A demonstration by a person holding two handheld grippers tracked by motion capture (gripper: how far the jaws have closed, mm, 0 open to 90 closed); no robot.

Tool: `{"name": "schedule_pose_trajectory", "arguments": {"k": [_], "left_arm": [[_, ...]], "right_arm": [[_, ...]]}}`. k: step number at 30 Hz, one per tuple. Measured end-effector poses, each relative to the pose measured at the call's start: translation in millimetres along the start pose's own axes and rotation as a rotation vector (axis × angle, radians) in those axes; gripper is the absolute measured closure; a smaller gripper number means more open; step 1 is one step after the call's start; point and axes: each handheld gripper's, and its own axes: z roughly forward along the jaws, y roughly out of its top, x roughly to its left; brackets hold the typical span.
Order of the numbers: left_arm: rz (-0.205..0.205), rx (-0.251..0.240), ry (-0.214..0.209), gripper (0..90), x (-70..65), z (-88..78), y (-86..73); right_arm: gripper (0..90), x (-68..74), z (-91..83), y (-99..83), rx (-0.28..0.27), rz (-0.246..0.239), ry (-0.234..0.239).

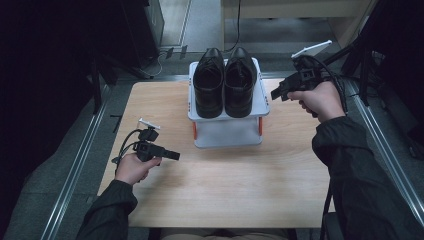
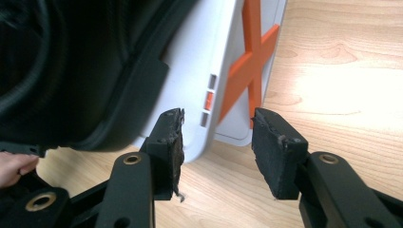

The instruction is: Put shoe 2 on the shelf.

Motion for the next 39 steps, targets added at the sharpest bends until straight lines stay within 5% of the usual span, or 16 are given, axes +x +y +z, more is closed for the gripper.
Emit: {"name": "schedule_pose_trajectory", "arguments": {"k": [16,39], "left_arm": [[-0.007,-0.014,0.000,46.1,0.1,-2.1,-0.2],[0.017,0.001,0.011,46.0,-1.0,-0.2,0.2]], "right_arm": [[53.5,-34.8,34.2,-53.8,0.026,-0.034,0.030],[51.5,-34.3,77.7,-114.0,0.027,-0.160,0.097]]}}
